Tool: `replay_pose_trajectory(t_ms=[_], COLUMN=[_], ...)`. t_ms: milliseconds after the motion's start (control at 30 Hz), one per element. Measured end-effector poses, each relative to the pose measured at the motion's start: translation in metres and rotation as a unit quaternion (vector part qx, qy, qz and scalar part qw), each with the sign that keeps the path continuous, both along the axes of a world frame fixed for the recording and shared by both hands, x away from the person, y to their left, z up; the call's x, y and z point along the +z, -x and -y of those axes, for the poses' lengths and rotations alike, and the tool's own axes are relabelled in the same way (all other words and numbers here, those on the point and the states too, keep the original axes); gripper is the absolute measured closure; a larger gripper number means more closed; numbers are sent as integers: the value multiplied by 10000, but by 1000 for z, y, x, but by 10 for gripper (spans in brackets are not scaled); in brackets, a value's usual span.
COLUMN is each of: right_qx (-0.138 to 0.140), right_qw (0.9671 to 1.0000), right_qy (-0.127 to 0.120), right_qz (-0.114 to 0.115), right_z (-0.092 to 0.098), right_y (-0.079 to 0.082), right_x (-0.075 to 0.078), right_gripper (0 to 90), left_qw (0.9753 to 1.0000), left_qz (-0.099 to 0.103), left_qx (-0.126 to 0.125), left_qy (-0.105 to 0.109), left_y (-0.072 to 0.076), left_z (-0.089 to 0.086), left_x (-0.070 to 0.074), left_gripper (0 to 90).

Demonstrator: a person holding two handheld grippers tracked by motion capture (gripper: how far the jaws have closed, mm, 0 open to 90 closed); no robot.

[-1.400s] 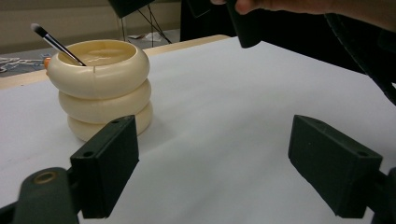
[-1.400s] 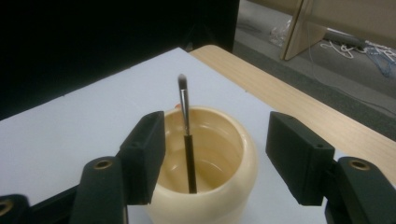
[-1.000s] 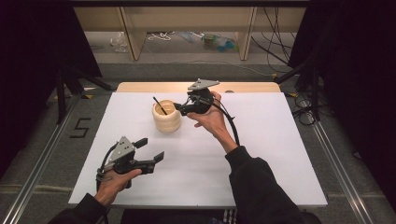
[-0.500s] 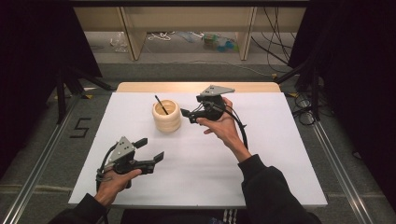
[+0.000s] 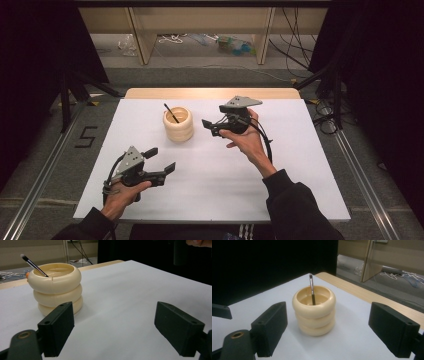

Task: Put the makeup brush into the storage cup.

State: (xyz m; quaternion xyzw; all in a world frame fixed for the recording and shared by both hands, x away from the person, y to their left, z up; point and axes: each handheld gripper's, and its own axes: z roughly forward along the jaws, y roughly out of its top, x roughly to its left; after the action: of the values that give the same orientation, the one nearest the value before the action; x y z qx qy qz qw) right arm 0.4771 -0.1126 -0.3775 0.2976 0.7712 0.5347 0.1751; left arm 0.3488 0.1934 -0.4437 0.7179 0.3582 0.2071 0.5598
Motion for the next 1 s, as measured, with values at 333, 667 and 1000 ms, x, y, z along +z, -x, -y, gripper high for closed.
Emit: replay_pose_trajectory(t_ms=[333,667,1000], right_qx=[-23,-142,-159], right_qw=[10000,9998,9997], right_qy=[16,-41,61], right_qz=[43,166,152], right_z=[11,26,34], right_y=[12,26,38], right_x=[-2,-1,-12], right_gripper=[162,159,161], left_qw=[9996,9996,9994], left_qz=[63,77,72], left_qx=[117,122,154], left_qy=[232,228,287], left_y=[0,-1,-1], left_z=[3,3,3], left_x=[-1,-1,-1], left_gripper=[158,157,157])
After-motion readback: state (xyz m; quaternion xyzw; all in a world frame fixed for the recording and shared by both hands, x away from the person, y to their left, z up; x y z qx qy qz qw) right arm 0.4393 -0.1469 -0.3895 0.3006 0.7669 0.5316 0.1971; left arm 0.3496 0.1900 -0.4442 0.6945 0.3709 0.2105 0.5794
